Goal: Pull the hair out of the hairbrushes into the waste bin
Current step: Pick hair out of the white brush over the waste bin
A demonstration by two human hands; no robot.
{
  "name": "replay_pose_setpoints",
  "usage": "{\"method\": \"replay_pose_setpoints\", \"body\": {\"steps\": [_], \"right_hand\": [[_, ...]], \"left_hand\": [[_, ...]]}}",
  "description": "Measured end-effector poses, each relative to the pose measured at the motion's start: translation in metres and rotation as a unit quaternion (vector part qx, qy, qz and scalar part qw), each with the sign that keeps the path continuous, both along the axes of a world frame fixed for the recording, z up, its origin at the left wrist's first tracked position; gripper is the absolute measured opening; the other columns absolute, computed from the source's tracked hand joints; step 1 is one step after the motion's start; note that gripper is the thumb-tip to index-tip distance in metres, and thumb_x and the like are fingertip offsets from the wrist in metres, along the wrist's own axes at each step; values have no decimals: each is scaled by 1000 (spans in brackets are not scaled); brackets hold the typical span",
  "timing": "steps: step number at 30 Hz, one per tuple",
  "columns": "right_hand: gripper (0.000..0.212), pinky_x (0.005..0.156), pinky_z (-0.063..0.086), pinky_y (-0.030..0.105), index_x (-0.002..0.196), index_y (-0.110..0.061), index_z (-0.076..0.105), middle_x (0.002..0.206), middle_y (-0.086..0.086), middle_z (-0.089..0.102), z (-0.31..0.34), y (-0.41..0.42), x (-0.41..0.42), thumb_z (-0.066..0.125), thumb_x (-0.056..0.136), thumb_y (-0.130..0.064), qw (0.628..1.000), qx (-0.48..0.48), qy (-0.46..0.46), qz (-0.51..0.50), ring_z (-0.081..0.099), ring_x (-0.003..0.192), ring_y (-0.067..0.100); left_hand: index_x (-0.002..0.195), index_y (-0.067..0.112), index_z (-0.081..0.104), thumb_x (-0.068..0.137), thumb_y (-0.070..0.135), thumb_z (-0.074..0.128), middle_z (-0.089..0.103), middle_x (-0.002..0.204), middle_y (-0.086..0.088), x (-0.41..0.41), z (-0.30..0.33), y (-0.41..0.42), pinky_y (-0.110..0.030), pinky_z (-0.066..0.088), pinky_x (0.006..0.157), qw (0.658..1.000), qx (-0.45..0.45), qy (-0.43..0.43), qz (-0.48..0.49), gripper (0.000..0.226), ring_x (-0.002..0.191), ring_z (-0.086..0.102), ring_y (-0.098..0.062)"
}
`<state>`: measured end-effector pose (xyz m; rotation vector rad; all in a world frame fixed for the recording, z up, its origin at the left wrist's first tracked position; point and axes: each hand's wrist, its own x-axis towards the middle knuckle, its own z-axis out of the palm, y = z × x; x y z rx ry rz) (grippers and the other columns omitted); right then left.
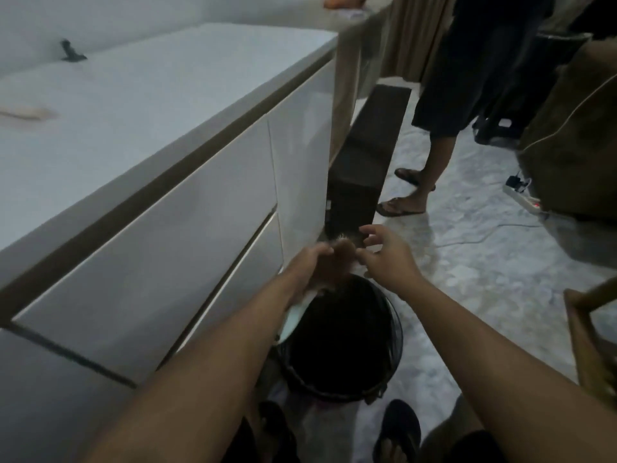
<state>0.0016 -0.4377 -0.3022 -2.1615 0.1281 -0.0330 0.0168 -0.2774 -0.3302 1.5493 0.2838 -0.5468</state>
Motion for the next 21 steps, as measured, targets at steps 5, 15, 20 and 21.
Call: {"method": "replay_pose_setpoints", "body": {"steps": [5, 15, 20, 21], "right_hand": [[40, 84, 57, 44, 124, -16, 61, 109, 3, 64, -56, -5, -5, 68, 85, -12, 999, -17, 16, 24, 65, 92, 20], [14, 81, 58, 33, 95, -16, 76, 89, 3, 74, -113, -11, -1, 65, 89, -11, 994, -25, 104, 3, 70, 82, 17], [11, 64, 60, 22, 93, -3, 72, 88, 13, 71, -119, -23, 5, 62, 89, 0, 977, 120, 138, -112, 68, 66, 18], [10, 64, 60, 23, 92, -3, 72, 89, 13, 69, -119, -23, 5, 62, 89, 0, 974, 132, 141, -117, 68, 66, 18]], "left_hand": [[107, 24, 71, 91, 33, 65, 74, 107, -8, 7, -57, -1, -33, 56, 70, 998, 33, 11, -45, 20, 97, 69, -27], [94, 24, 78, 86, 38, 72, 75, 78, 1, 5, -121, 10, -26, 51, 55, 983, 131, -10, -124, 17, 68, 69, -16], [100, 29, 77, 84, 44, 71, 76, 93, 2, 20, -120, 23, -40, 59, 84, 974, 159, -24, -157, 22, 89, 72, -20], [101, 28, 77, 84, 43, 71, 76, 93, 3, 22, -119, 25, -41, 58, 88, 974, 163, -27, -157, 24, 90, 72, -19]]}}
